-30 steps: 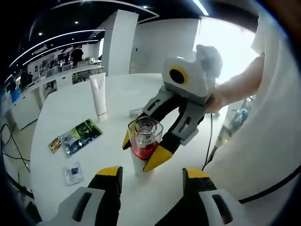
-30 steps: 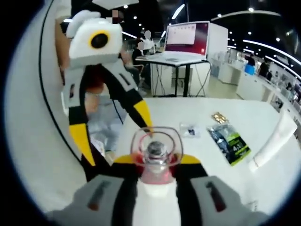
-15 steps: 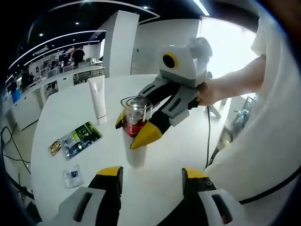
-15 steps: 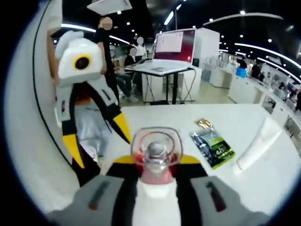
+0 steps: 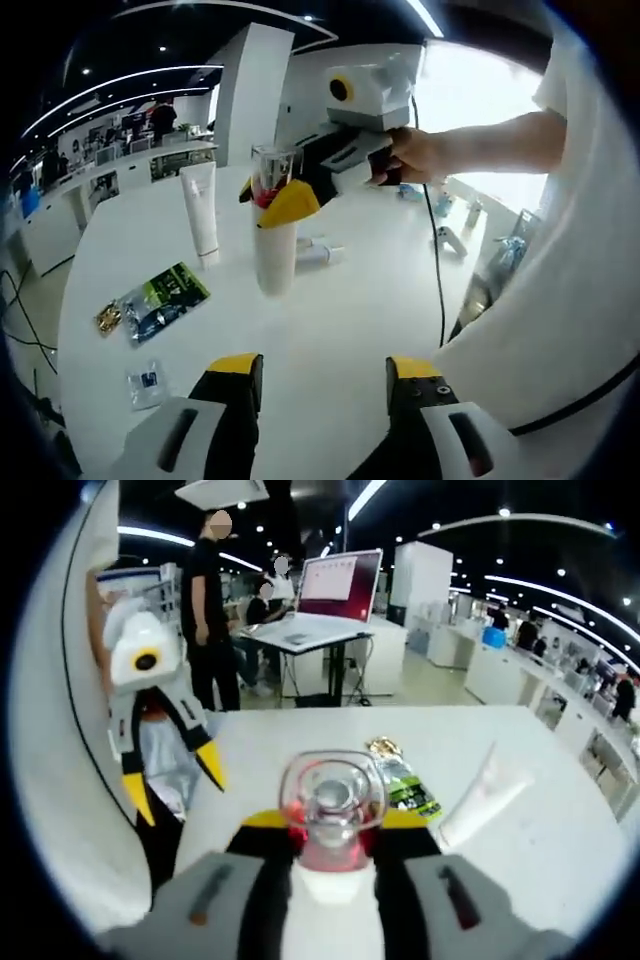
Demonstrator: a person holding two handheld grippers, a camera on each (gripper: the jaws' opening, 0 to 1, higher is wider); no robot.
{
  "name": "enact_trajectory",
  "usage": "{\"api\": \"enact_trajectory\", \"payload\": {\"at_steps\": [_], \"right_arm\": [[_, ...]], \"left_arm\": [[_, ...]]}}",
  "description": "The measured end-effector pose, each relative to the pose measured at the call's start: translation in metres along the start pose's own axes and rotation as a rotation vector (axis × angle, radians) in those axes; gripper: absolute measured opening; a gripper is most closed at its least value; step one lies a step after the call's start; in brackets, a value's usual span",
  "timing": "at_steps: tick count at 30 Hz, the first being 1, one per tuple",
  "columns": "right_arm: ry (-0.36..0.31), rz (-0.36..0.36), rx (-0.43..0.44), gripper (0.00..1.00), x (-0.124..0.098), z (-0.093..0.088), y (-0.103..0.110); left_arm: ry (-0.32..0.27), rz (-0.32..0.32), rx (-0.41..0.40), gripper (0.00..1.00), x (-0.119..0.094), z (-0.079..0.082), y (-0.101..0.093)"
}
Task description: Arrange the skincare products in the storage area until every visible bottle or jar stands upright without overlapping.
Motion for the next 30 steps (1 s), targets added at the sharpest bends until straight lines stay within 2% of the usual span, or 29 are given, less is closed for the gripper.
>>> {"api": "enact_trajectory", "payload": {"at_steps": [7,17,30], "right_arm": [[0.006,-0.027,-0.014,0.31,-0.014,0.004,-0.026],[0.009,-0.065,-0.022,0.3,-0.028,0.004,-0.053],[0.035,-0.104,0.037,0.3,-0.033,-0.012,-0.097]], "left_arm": [[-0.012,0.006,-0.007,0.51,0.0,0.003,0.0],[-0.019,0.019,-0.019,0.51,-0.003,0.003,-0.002],[-0.018,0.024,-0.017,0.51,-0.002,0.004,-0.005]]}}
Point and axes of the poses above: the point that each gripper's makers call its tool centre point, and the gripper's own axes: x roughly forward along the fingers, y roughly to its left, z roughly out of its top, the point moved 10 cm from there along -x, roughly backward along the fingers, and after that the axes turned 14 degrees about y, right-handed, at the moved point
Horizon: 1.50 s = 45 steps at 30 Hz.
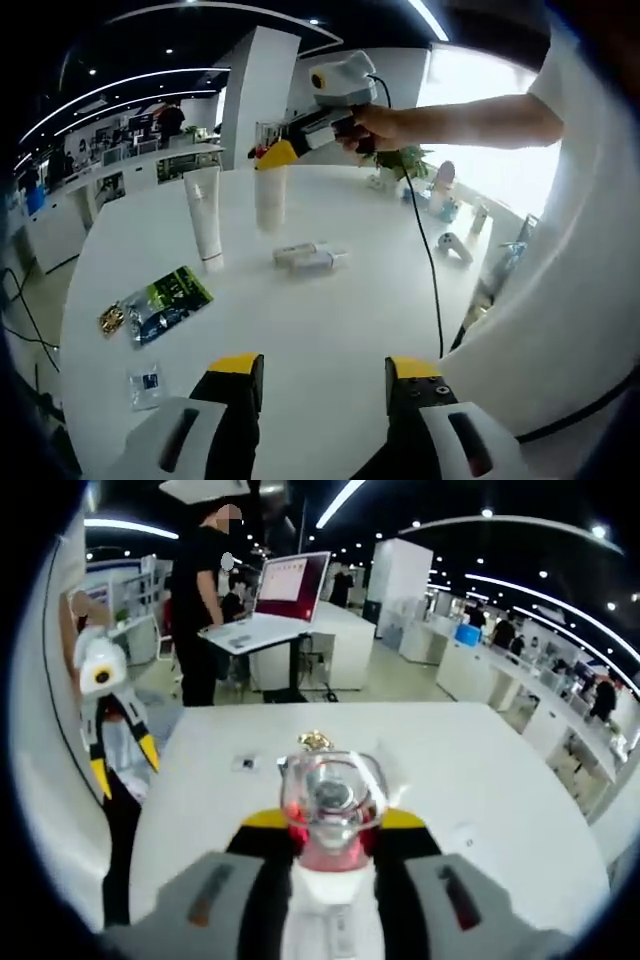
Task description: Arrange the skincare products in the storage area until every visible bottle or jar stands upright without overlapping.
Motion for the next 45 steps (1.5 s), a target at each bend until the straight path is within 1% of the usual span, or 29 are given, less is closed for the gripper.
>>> {"api": "enact_trajectory", "payload": {"at_steps": [3,8,12,18,23,33,40,45], "right_arm": [[0.01,0.0,0.01,0.3,0.004,-0.002,-0.007],[0.0,0.002,0.035,0.3,0.012,-0.004,-0.017],[-0.001,0.008,0.044,0.3,0.02,-0.005,-0.022],[0.003,0.034,0.047,0.3,0.037,-0.013,-0.03],[0.01,0.043,0.066,0.3,0.048,-0.021,-0.038],[0.014,0.063,0.073,0.3,0.063,-0.034,-0.046],[0.026,0.08,0.081,0.3,0.069,-0.044,-0.048],[0.03,0.083,0.077,0.3,0.071,-0.047,-0.05]], "left_arm": [[0.004,0.002,-0.002,0.51,0.0,-0.001,0.0],[0.011,0.009,-0.01,0.51,-0.001,-0.002,0.003],[0.016,0.015,-0.014,0.51,-0.002,-0.002,0.004],[0.018,0.033,-0.034,0.51,-0.006,-0.001,0.008],[0.02,0.047,-0.051,0.51,-0.007,0.0,0.01],[0.05,0.057,-0.066,0.51,-0.002,0.001,0.009],[0.043,0.069,-0.093,0.51,0.002,0.003,0.01],[0.046,0.064,-0.083,0.51,0.006,0.006,0.008]]}}
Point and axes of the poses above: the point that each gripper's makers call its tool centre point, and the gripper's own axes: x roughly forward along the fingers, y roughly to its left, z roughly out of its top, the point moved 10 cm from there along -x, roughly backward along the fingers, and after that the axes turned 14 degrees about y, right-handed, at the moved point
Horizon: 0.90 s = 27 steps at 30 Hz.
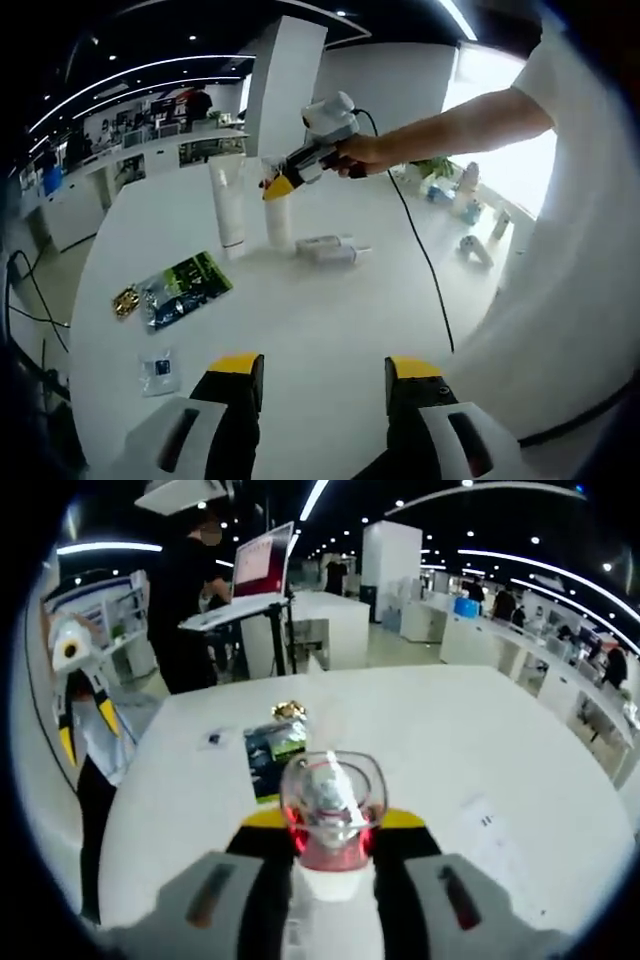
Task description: Arrange the skincare products in the storage area until every visible bottle or jar stands upright without overlapping.
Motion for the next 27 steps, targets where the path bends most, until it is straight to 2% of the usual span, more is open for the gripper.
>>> {"api": "enact_trajectory", "payload": {"at_steps": [12,15,20,25,27], "right_arm": [[-0.035,0.046,0.006,0.3,0.012,-0.005,-0.003],[-0.051,0.033,-0.025,0.3,0.013,-0.003,-0.004],[-0.066,0.05,-0.063,0.31,0.013,-0.007,-0.007],[-0.053,0.051,-0.02,0.33,0.011,-0.007,-0.008],[-0.054,0.043,-0.011,0.38,0.011,-0.007,-0.006]], "left_arm": [[0.007,0.011,-0.013,0.51,-0.001,0.0,0.003],[0.012,0.016,-0.011,0.51,-0.002,-0.002,0.002],[0.016,0.019,-0.01,0.51,-0.002,-0.002,0.001],[0.007,0.02,-0.004,0.51,-0.001,0.003,0.0],[0.007,0.018,0.001,0.51,0.0,0.003,-0.001]]}}
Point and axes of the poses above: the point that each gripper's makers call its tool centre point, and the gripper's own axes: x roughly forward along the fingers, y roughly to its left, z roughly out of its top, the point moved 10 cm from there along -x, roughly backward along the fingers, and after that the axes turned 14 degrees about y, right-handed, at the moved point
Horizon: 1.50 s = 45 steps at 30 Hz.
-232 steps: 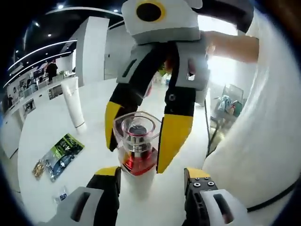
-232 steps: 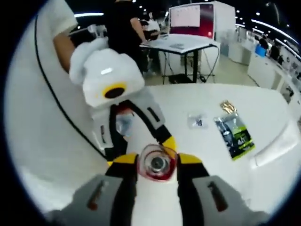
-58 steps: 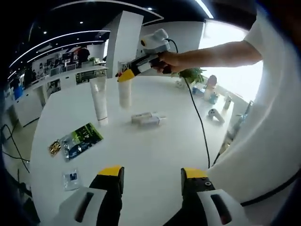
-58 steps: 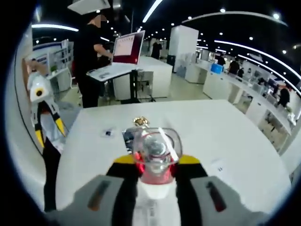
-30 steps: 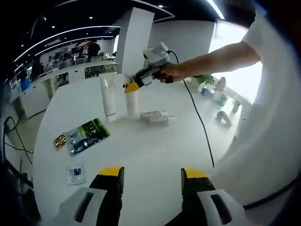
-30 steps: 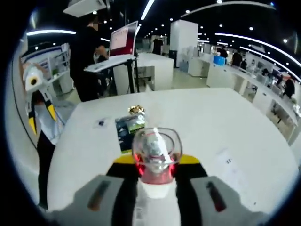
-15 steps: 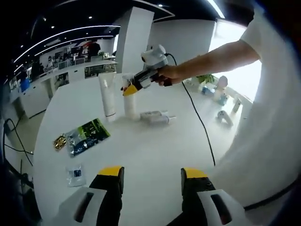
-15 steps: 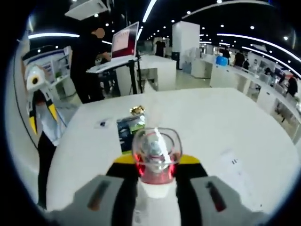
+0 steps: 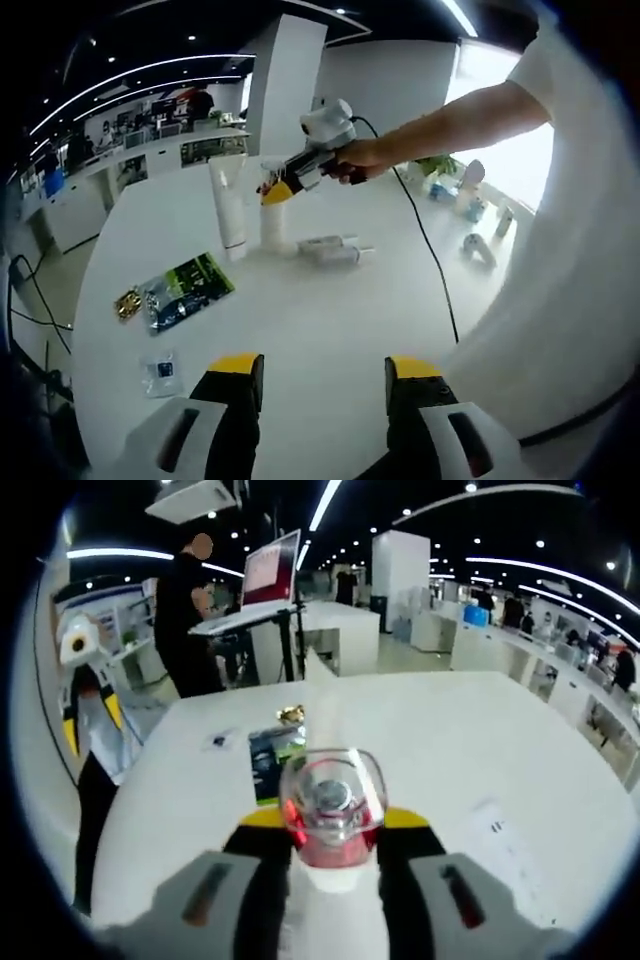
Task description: Arrange the skincare products in the storage area until every visible bottle or jar stands upright without overlapping.
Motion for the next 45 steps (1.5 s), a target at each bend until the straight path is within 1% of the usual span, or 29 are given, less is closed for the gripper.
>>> {"api": "enact_trajectory", "payload": {"at_steps": [3,5,7,8,10,11,13,15,16,18,19,21,23,29,34,37,42,45], "right_arm": [[0.022,0.001,0.018,0.44,0.001,-0.003,0.0],[0.037,0.008,0.044,0.44,0.002,-0.006,0.0],[0.067,0.006,0.057,0.45,0.004,-0.009,0.001],[0.076,0.006,0.054,0.45,0.004,-0.01,0.002],[0.144,-0.007,0.043,0.45,0.008,-0.015,0.004],[0.163,-0.008,0.035,0.44,0.01,-0.016,0.005],[0.163,0.007,0.037,0.43,0.014,-0.016,0.007],[0.209,-0.01,-0.004,0.39,0.016,-0.019,0.004],[0.208,-0.024,-0.009,0.36,0.018,-0.018,0.001],[0.208,-0.022,-0.01,0.31,0.017,-0.017,-0.003],[0.209,-0.012,-0.004,0.31,0.018,-0.017,-0.003],[0.202,-0.013,-0.043,0.31,0.02,-0.019,-0.007],[0.195,-0.006,-0.049,0.3,0.021,-0.02,-0.011],[0.186,0.006,-0.084,0.29,0.025,-0.018,-0.014],[0.176,0.008,-0.055,0.29,0.026,-0.016,-0.014],[0.157,0.018,-0.053,0.29,0.025,-0.018,-0.014],[0.14,0.022,-0.09,0.29,0.026,-0.014,-0.011],[0.13,0.02,-0.096,0.29,0.027,-0.011,-0.011]], "left_arm": [[-0.001,-0.001,0.0,0.51,0.0,0.0,-0.001],[0.001,0.002,0.001,0.51,0.0,-0.001,-0.002],[0.002,0.003,0.001,0.51,-0.001,-0.002,-0.003],[0.003,0.005,0.001,0.51,-0.001,-0.002,-0.003],[0.004,0.007,-0.003,0.51,-0.002,-0.004,-0.004],[0.006,0.009,-0.005,0.51,-0.002,-0.005,-0.004],[0.007,0.011,-0.009,0.51,-0.002,-0.007,-0.004],[0.008,0.012,-0.013,0.51,-0.003,-0.008,-0.005],[0.008,0.013,-0.014,0.5,-0.003,-0.009,-0.005],[0.007,0.015,-0.02,0.5,-0.003,-0.01,-0.006],[0.007,0.017,-0.024,0.5,-0.003,-0.011,-0.006],[0.008,0.017,-0.027,0.5,-0.003,-0.012,-0.006],[0.009,0.018,-0.026,0.5,-0.004,-0.013,-0.007],[0.011,0.022,-0.036,0.5,-0.004,-0.015,-0.008],[0.012,0.027,-0.04,0.5,-0.005,-0.016,-0.006],[0.012,0.032,-0.046,0.5,-0.006,-0.018,-0.005],[0.017,0.038,-0.051,0.5,-0.007,-0.02,-0.004],[0.017,0.04,-0.053,0.5,-0.008,-0.021,-0.005]]}}
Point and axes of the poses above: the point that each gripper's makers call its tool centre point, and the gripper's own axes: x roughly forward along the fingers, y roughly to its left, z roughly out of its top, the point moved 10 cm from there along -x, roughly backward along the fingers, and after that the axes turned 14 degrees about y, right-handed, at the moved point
